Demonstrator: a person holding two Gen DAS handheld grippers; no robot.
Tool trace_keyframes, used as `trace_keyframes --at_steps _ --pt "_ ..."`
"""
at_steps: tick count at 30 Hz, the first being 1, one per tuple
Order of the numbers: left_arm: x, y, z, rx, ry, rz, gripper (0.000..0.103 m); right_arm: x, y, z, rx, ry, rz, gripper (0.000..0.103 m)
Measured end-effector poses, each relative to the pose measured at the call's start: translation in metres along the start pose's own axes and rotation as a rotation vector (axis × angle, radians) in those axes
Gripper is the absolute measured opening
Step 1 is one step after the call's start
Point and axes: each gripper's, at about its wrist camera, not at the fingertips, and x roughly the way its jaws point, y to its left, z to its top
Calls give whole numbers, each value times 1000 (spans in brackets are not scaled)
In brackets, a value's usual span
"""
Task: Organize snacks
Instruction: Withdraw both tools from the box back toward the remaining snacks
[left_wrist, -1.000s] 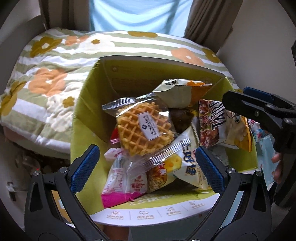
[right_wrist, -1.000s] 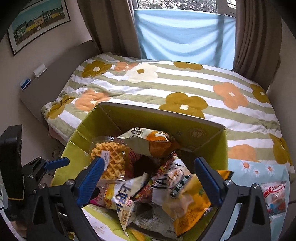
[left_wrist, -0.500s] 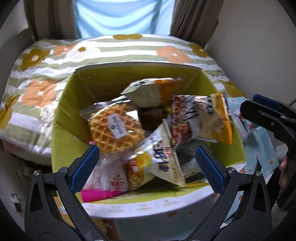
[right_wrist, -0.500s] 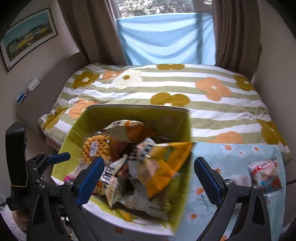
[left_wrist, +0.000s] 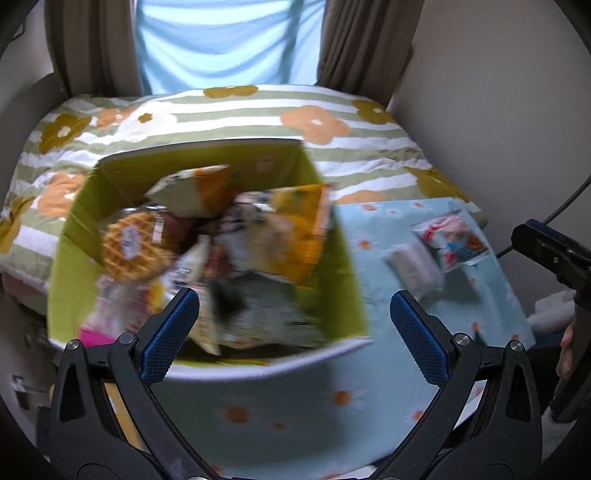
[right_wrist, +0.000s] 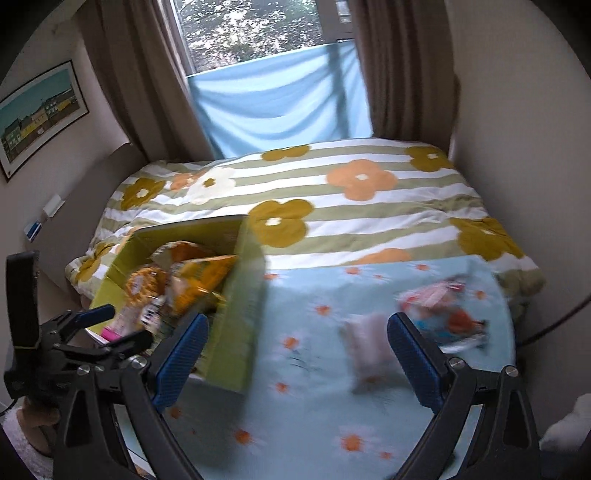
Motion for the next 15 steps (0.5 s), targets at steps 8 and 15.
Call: trace_keyframes --at_steps 8,15 --pt "15 -103 -15 -30 10 -19 103 -28 -98 -8 3 14 -52 97" --pt "70 -152 -10 -120 90 -31 103 -14 -156 -1 28 54 -54 97"
